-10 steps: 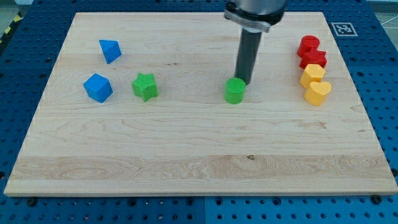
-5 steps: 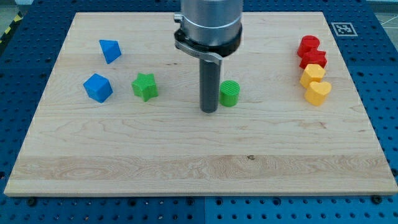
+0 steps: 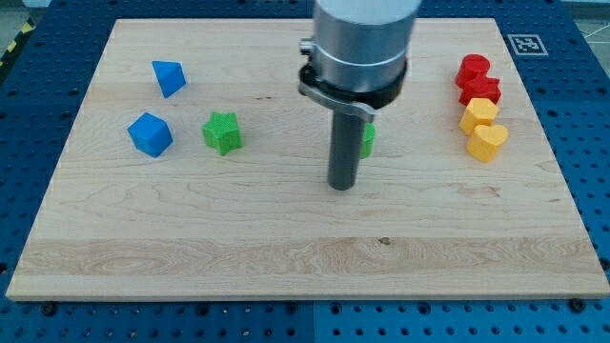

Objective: Slide the green circle to the bottom of the yellow heart

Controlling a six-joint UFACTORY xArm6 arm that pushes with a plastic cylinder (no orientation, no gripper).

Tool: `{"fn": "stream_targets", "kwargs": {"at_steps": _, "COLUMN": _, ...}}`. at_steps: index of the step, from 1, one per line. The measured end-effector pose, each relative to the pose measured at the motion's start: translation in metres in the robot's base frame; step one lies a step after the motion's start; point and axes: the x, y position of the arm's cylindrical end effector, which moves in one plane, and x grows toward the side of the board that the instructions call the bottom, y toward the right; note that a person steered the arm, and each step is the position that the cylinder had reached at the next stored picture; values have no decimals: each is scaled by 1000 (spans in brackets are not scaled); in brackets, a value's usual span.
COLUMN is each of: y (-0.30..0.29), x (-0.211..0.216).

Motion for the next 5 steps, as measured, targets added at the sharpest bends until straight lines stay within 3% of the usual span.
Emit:
{"fn": "stream_targets", "kwargs": {"at_steps": 2, "y": -1, "x": -48}}
{"fn": "stream_targets", "kwargs": {"at_steps": 5, "y": 39, "x": -58}}
